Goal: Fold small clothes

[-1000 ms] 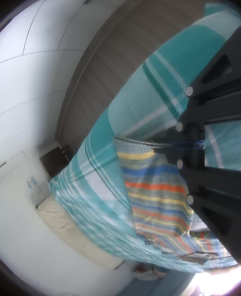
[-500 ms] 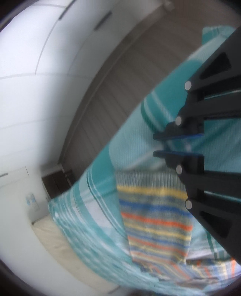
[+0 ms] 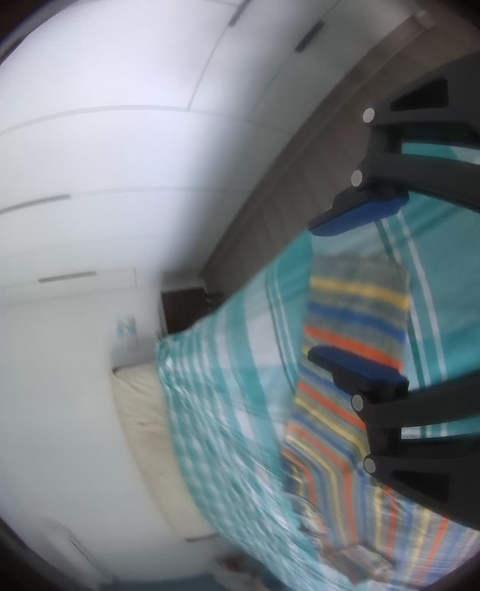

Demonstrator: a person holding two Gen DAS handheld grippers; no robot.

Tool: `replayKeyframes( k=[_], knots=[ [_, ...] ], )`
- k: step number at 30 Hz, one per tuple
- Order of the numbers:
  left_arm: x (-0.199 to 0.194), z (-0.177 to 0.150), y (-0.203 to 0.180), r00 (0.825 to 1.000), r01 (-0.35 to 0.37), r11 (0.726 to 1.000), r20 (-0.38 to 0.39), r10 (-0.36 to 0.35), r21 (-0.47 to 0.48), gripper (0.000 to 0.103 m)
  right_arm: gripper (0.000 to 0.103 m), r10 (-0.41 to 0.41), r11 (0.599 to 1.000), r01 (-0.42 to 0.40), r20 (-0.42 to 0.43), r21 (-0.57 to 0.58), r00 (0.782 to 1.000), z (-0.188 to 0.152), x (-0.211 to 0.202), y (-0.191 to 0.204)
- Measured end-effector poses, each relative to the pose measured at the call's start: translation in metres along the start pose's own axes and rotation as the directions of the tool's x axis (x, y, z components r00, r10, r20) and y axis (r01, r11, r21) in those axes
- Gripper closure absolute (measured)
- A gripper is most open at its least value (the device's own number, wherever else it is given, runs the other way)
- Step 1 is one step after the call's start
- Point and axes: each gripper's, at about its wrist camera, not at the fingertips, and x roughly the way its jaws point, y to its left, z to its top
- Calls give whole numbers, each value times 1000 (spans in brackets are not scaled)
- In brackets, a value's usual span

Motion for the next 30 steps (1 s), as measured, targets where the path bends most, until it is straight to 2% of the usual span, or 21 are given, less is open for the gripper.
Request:
replayKeyframes(
  k=[3,7,8,9,10,11,12,13,14,15,17,19,20,21,22,23,24,25,28,30],
  knots=[
    [71,18,-17,995,21,988,-104,-5,155,1,42,35,999,-36,-42,-24,999,-9,7,12],
    [160,4,-30,968,32,969,-251,31,244,3,42,53,998,-56,-69,-40,996,-17,11,19],
    [181,-3,-27,957,22,968,-286,52,251,5,42,59,997,-62,-71,-42,996,-18,12,20],
    [193,-8,-25,948,15,969,-312,64,246,15,42,63,997,-67,-71,-44,995,-18,13,21],
    [205,-13,-19,939,21,976,-340,55,218,20,42,64,997,-68,-70,-48,995,-17,14,22],
    [210,-17,-8,939,45,987,-343,10,153,20,42,65,996,-69,-68,-52,996,-17,14,23],
    [211,-17,-2,944,58,994,-330,-23,96,30,42,67,996,-71,-66,-54,996,-17,14,24],
    [212,-18,4,944,61,997,-327,-41,52,55,42,70,996,-73,-65,-55,995,-16,15,25],
    [210,-19,11,945,52,998,-324,-39,31,72,42,73,996,-77,-64,-55,995,-16,16,26],
    [208,-19,16,947,29,999,-319,-18,30,98,42,75,995,-78,-64,-55,995,-16,16,27],
    [197,-11,33,952,44,997,-299,-61,-64,101,42,79,995,-83,-61,-57,995,-15,17,29],
    [173,-2,67,972,11,978,-229,-59,-207,101,42,84,994,-87,-57,-60,995,-15,15,31],
    [160,0,91,979,-2,958,-196,-57,-288,101,42,85,994,-88,-54,-63,995,-15,14,31],
    [148,2,121,985,-28,924,-167,-39,-382,101,42,85,994,-88,-51,-66,995,-15,13,31],
    [138,-1,151,989,-57,883,-149,-14,-466,101,42,86,994,-89,-48,-67,995,-15,12,31],
    [125,-7,187,990,-103,827,-140,30,-552,101,42,87,994,-90,-47,-66,995,-14,12,31],
    [119,-13,212,986,-147,787,-148,72,-599,101,42,89,994,-91,-47,-64,995,-14,12,31],
    [110,-24,240,977,-207,738,-169,127,-642,101,42,92,994,-95,-51,-62,994,-14,14,32],
    [94,-63,296,940,-341,619,-253,230,-707,101,42,103,993,-107,-68,-60,992,-15,18,34],
    [91,-89,315,930,-368,579,-290,226,-728,101,42,105,991,-111,-78,-74,991,-17,20,38]
  ],
)
